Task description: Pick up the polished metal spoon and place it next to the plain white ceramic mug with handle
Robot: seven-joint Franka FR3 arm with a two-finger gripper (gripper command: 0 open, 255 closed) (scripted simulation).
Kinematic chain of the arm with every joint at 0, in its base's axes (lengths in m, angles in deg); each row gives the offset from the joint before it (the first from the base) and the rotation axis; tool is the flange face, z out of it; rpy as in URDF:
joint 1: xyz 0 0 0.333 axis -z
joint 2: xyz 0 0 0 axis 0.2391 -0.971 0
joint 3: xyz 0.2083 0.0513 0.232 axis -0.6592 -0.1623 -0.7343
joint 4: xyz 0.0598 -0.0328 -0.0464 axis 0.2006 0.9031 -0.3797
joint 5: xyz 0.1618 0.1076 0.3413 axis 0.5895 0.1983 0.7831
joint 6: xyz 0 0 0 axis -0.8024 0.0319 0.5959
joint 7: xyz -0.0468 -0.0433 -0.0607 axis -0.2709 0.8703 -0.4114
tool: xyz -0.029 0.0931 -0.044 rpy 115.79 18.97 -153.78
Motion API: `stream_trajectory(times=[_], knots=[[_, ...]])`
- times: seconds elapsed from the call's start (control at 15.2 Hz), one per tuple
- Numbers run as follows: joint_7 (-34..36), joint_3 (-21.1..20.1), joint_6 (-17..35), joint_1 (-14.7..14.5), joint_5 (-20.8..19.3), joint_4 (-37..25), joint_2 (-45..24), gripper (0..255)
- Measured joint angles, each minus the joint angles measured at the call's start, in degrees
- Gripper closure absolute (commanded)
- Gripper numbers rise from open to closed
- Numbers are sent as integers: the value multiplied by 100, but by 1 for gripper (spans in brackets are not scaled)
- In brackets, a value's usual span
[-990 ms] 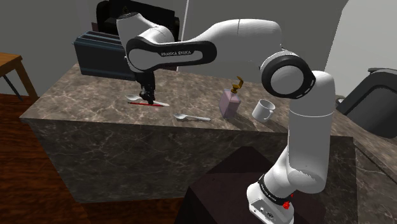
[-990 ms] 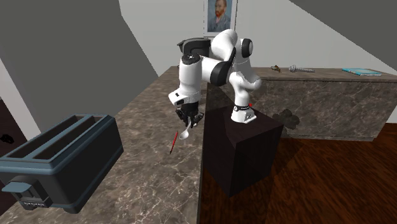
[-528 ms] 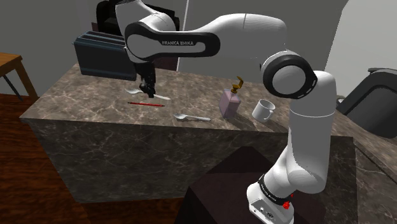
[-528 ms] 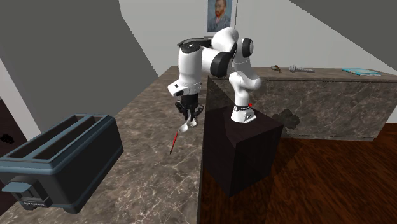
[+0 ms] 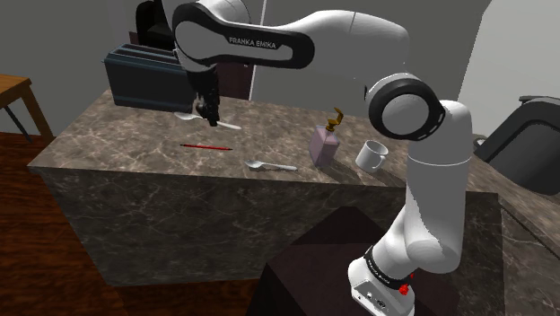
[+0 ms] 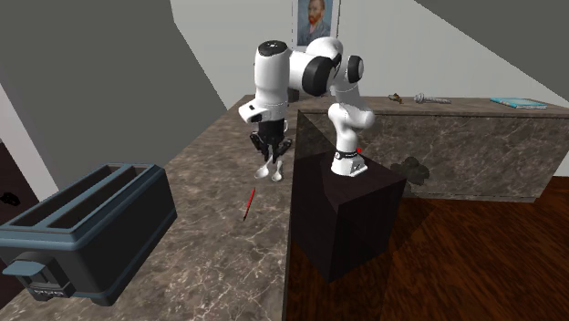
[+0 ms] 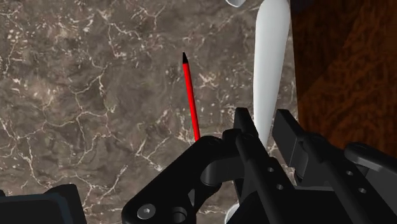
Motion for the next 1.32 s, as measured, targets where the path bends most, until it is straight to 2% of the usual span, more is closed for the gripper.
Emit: stream_trajectory(times=[0.13, 0.2, 0.92, 1.32], knots=[[-23, 0, -136, -18, -4, -149, -11, 255], [-65, 2, -109, 40, 18, -2, 116, 255], [-1090, 324, 926, 1068, 287, 2626, 1980, 255], [-1772, 652, 1326, 1495, 317, 3533, 2661, 255]])
